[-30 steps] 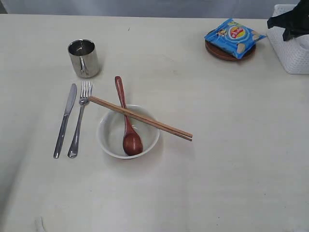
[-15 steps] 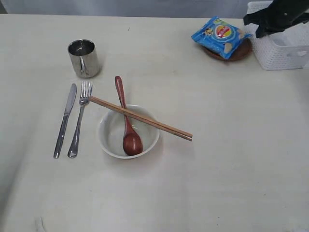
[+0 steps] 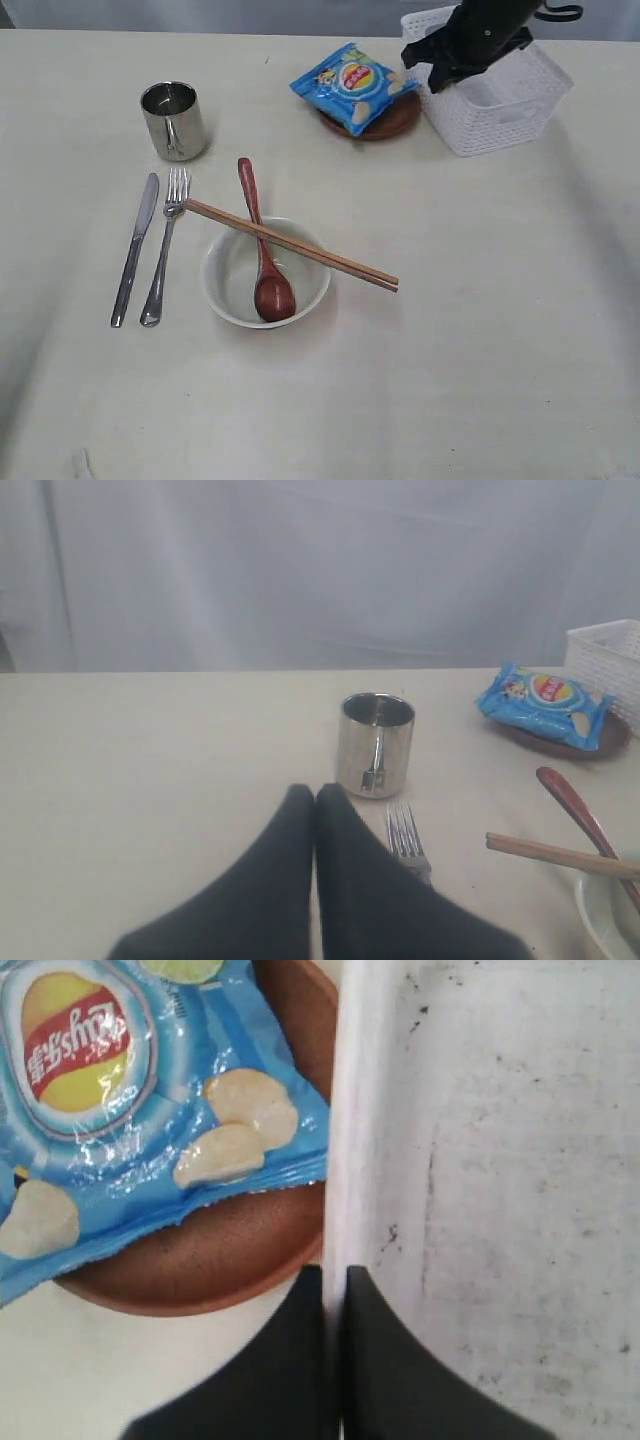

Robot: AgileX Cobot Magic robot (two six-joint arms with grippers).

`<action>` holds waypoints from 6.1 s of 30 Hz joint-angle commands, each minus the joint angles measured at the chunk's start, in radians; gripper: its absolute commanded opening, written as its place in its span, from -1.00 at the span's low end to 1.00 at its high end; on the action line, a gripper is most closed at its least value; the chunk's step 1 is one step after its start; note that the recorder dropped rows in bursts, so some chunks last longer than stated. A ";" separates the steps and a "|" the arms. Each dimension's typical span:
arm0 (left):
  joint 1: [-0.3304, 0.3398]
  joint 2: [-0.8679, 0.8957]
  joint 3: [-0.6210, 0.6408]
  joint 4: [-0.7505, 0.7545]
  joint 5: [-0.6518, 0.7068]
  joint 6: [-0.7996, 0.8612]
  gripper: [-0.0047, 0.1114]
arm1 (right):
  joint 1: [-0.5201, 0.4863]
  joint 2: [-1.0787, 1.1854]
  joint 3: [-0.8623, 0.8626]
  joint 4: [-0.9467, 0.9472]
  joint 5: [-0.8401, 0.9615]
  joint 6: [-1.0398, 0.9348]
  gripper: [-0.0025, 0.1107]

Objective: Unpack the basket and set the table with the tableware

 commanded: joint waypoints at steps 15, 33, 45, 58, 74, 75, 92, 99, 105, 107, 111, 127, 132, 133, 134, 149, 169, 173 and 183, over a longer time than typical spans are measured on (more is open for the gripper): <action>-0.001 -0.004 0.003 -0.004 -0.006 0.000 -0.92 | 0.168 -0.053 0.016 -0.198 0.216 0.378 -0.96; -0.001 -0.004 0.003 -0.004 -0.006 0.000 -0.92 | 0.177 -0.060 0.012 -0.247 0.032 0.771 -0.96; -0.001 -0.004 0.003 -0.004 -0.006 0.000 -0.92 | 0.177 -0.058 0.012 -0.155 0.047 0.789 -0.96; -0.001 -0.004 0.003 -0.004 -0.006 0.000 -0.92 | 0.179 -0.058 0.012 -0.169 0.101 0.808 -0.96; -0.001 -0.004 0.003 -0.004 -0.006 0.000 -0.92 | 0.179 -0.058 0.012 -0.169 0.110 0.743 -0.96; -0.001 -0.004 0.003 -0.004 -0.006 0.000 -0.92 | 0.179 -0.058 0.012 -0.166 0.109 0.743 -0.96; -0.001 -0.004 0.003 -0.007 -0.006 0.000 -0.92 | 0.179 -0.073 0.008 -0.158 0.097 0.715 -0.13; -0.001 -0.004 0.003 -0.007 -0.006 0.000 -0.92 | 0.175 -0.167 -0.101 -0.209 0.137 0.567 -0.11; -0.001 -0.004 0.003 -0.007 -0.006 0.000 -0.92 | 0.175 -0.291 -0.112 -0.167 0.222 0.356 -0.77; -0.001 -0.004 0.003 -0.007 -0.006 0.000 -0.92 | 0.175 -0.323 -0.067 -0.152 0.230 0.339 -0.95; -0.001 -0.004 0.003 -0.005 -0.006 0.000 -0.92 | 0.193 -0.427 0.146 -0.141 0.102 0.319 -0.95; -0.001 -0.004 0.003 -0.005 -0.006 0.000 -0.92 | 0.212 -0.908 1.052 -0.099 -0.404 0.303 -0.95; -0.001 -0.004 0.003 -0.005 -0.006 0.000 -0.92 | 0.212 -0.910 1.052 -0.219 -0.412 0.305 -0.95; -0.001 -0.004 0.003 -0.005 -0.006 0.000 -0.92 | 0.212 -0.926 1.053 -0.263 -0.419 0.305 -0.95; -0.001 -0.004 0.003 -0.005 -0.006 0.000 -0.92 | 0.212 -0.950 1.053 -0.279 -0.419 0.305 -0.95; -0.001 -0.004 0.003 -0.005 -0.006 0.000 -0.92 | -0.142 -1.637 1.119 -0.290 -0.372 0.340 -0.95; -0.001 -0.004 0.003 -0.005 -0.006 0.000 -0.92 | -0.203 -2.214 1.605 -0.222 -0.559 0.349 -0.95; -0.001 -0.004 0.003 -0.005 -0.006 0.000 -0.92 | -0.203 -2.212 1.651 -0.203 -0.572 0.349 -0.95; -0.001 -0.004 0.003 -0.005 -0.006 0.000 -0.92 | -0.197 -2.264 1.805 -0.201 -0.611 0.363 -0.95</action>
